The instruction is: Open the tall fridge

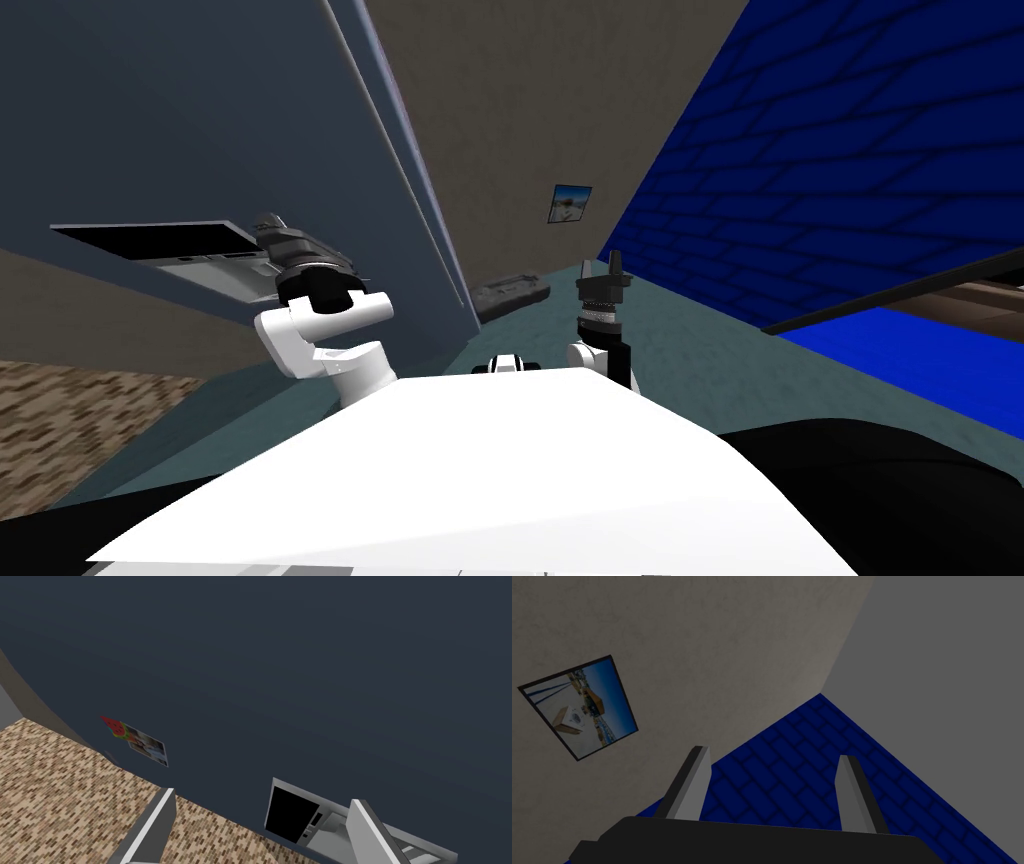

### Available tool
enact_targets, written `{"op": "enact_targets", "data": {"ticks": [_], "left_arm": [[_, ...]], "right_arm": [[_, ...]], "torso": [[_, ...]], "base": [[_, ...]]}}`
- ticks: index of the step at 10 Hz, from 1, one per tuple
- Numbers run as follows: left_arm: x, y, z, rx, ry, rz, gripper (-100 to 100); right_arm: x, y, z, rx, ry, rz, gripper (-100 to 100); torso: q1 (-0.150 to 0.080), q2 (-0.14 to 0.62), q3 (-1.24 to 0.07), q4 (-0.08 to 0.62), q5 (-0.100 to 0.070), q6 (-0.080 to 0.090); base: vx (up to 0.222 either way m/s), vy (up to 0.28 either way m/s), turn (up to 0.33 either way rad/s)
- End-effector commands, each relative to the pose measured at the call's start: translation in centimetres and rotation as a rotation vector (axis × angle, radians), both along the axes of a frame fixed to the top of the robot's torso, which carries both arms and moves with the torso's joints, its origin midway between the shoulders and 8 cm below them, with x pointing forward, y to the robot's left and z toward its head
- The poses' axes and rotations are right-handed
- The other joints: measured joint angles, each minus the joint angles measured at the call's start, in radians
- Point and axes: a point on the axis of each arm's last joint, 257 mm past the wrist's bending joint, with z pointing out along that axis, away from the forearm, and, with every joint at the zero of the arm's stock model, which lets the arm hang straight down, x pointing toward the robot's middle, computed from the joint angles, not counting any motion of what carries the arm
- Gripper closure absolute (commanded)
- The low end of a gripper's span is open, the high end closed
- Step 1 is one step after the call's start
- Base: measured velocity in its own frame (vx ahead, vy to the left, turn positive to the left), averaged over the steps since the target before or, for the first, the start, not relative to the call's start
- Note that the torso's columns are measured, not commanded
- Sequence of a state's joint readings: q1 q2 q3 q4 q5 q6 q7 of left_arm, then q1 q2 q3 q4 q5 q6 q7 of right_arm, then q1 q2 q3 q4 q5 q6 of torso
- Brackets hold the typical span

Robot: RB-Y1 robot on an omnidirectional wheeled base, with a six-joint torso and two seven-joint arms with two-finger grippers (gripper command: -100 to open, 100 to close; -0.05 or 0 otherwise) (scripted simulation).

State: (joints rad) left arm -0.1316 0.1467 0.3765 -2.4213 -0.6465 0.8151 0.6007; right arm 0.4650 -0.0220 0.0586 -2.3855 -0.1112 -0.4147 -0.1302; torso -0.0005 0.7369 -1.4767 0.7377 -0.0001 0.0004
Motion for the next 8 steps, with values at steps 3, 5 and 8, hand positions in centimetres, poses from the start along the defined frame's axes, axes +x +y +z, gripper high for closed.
{"op": "enact_targets", "data": {"ticks": [3, 5, 8], "left_arm": [[-0.9, 1.5, -0.4, -0.109, -0.017, 0.063, -100], [-1.3, 2.0, -0.7, -0.154, -0.021, 0.086, -100], [-1.7, 2.5, -1.4, -0.212, -0.017, 0.113, -100]], "right_arm": [[0.0, 0.0, 0.0, 0.000, 0.000, 0.000, 0], [0.0, 0.0, 0.0, 0.000, 0.000, 0.000, 0], [0.0, 0.0, 0.0, 0.000, 0.000, 0.000, 0]], "torso": [[0.001, 0.002, 0.001, 0.000, 0.000, -0.001], [0.001, 0.002, 0.001, 0.000, 0.000, -0.001], [0.000, 0.001, 0.000, 0.000, 0.000, 0.000]], "base": [[0.071, -0.036, -0.132], [0.072, -0.028, -0.114], [0.073, -0.031, -0.099]]}}
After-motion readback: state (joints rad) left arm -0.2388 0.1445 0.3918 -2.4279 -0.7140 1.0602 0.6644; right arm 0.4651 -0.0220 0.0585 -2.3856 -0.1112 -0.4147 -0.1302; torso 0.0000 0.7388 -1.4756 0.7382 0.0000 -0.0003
